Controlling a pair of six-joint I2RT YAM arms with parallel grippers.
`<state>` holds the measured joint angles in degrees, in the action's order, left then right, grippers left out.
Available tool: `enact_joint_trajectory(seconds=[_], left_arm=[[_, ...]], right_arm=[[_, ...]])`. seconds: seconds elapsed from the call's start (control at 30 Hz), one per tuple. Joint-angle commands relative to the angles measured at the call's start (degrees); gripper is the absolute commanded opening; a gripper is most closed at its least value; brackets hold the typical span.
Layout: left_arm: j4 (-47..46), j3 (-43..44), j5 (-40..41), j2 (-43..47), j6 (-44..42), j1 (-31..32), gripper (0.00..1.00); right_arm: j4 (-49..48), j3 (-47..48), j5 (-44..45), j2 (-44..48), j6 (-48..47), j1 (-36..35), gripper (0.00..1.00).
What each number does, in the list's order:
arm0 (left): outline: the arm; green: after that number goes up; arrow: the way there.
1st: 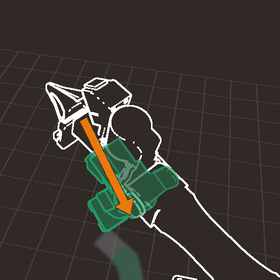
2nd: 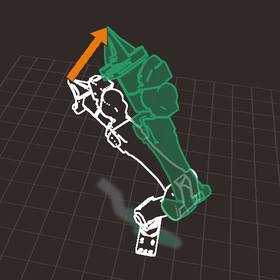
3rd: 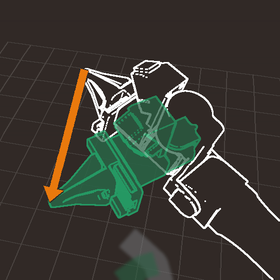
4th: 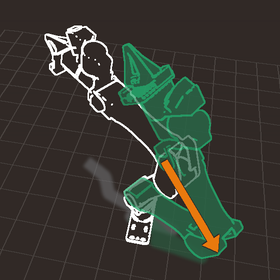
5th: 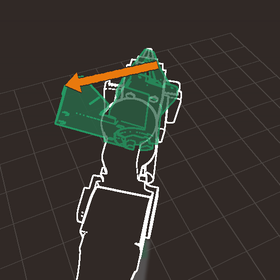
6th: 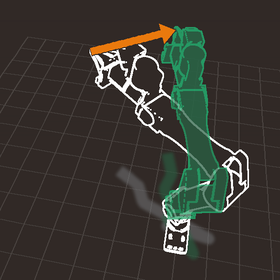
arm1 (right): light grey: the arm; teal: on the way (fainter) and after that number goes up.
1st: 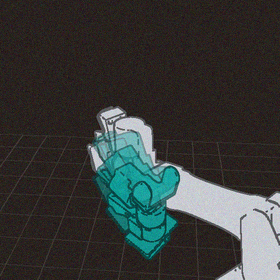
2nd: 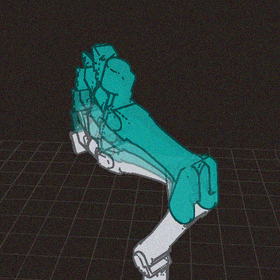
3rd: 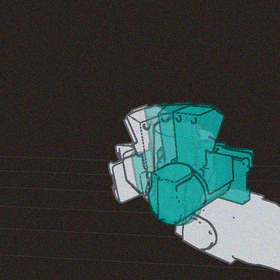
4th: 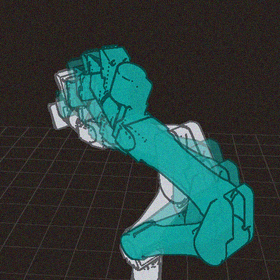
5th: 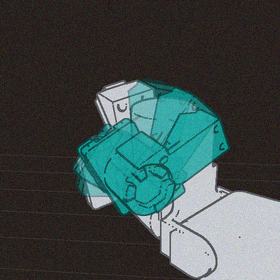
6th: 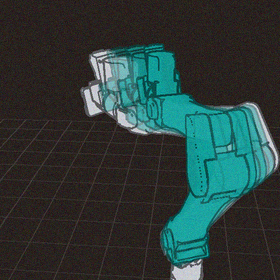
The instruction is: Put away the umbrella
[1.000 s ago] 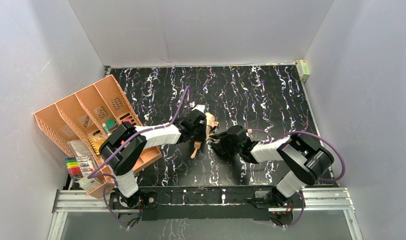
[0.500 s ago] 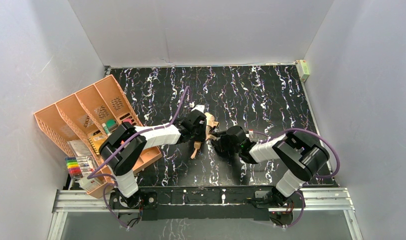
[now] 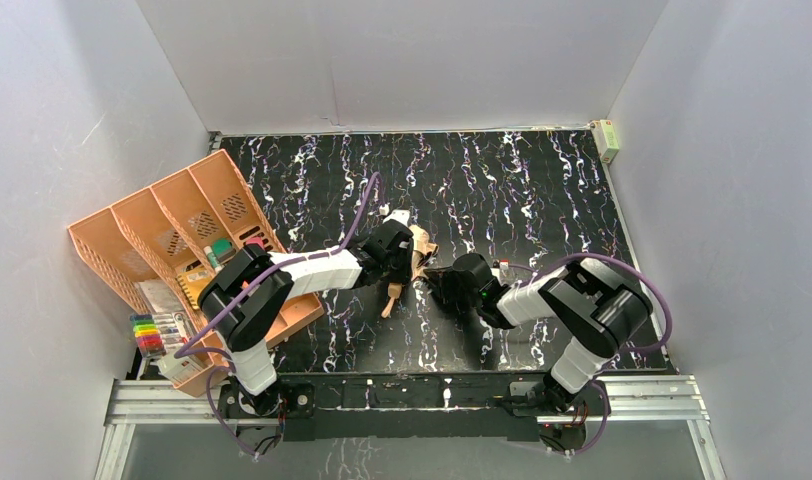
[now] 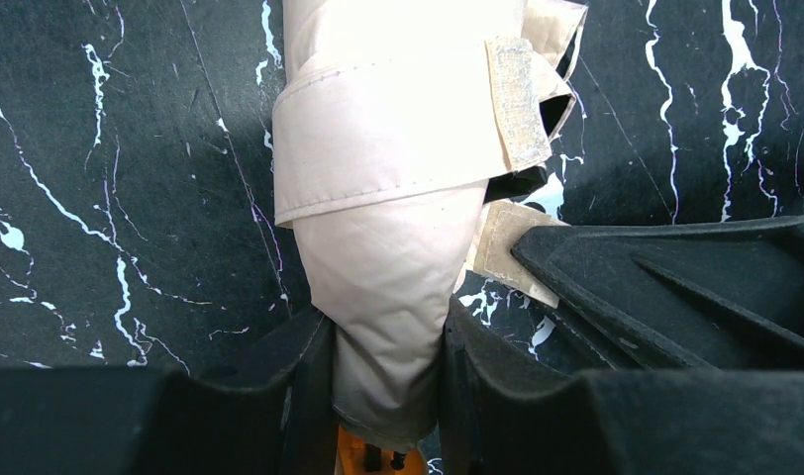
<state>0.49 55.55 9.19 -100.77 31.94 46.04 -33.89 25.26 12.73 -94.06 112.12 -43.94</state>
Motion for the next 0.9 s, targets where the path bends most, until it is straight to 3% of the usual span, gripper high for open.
enact_joint_trajectory(seconds=[0.0, 0.13, 0.27, 0.53, 0.87], left_arm=[[16.42, -4.57, 1.53, -4.08, -1.26, 0.15, 0.0], [16.55, -4.74, 2.06, -4.24, -1.2, 0.27, 0.0], [17.03, -4.84, 3.58, -4.36, -1.18, 0.27, 0.0], [17.92, -4.75, 5.81, -4.02, -1.66, 0.24, 0.0], [17.82, -5.48, 6.7, -4.78, -2.21, 0.26, 0.0]], right_arm=[[0.13, -1.69, 1.15, -2.63, 0.25, 0.12, 0.23], [-2.48, -2.7, 1.78, -2.86, -1.51, 0.17, 0.0], [-4.62, -4.4, 3.52, -0.44, -6.36, 0.46, 0.0], [4.85, -7.06, 10.62, 12.55, -16.81, 1.3, 0.0], [5.75, -10.0, 10.2, 25.25, -26.43, 3.88, 0.0]])
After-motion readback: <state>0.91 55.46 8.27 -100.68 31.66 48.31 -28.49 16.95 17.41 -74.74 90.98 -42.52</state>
